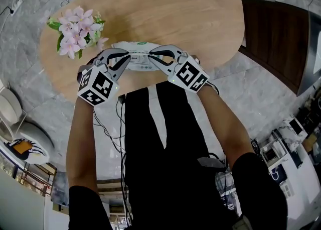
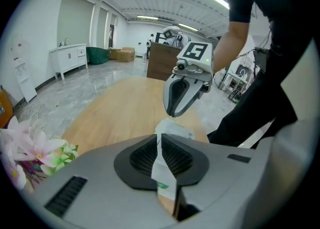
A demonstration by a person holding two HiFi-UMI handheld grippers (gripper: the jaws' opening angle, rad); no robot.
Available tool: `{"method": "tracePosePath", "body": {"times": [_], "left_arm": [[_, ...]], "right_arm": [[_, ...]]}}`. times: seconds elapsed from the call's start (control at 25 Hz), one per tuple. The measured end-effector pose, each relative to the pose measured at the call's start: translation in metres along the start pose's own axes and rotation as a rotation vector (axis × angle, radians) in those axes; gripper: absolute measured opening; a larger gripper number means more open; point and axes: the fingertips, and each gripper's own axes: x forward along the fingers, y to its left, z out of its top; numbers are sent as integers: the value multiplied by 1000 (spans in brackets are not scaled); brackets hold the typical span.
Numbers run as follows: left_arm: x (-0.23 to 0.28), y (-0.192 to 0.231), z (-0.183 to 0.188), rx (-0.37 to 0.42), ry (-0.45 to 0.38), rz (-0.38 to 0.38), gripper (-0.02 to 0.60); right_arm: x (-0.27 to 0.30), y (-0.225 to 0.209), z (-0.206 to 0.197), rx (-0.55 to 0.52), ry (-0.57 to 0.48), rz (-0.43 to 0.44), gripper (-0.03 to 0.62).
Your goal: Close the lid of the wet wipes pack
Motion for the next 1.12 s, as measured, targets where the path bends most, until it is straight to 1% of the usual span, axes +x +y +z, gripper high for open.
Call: {"method": "tracePosePath", "body": {"times": [0.08, 0.24, 0.48, 0.96, 1.12], "left_arm": [[1, 0, -1, 6, 4, 1, 38], [1, -2, -2, -9, 0, 1, 38], [2, -10, -8, -9, 18, -9, 38], [6, -22, -23, -14, 52, -45, 41], [7, -25, -27, -21, 60, -58, 43]], "right_arm": [[1, 1, 0, -3, 3, 1, 35], [1, 3, -2, 1, 5, 6, 35], [4, 12, -9, 10, 25, 27, 35], [13, 23, -21, 31, 56, 83, 38], [15, 25, -24, 53, 63, 102, 41]]}}
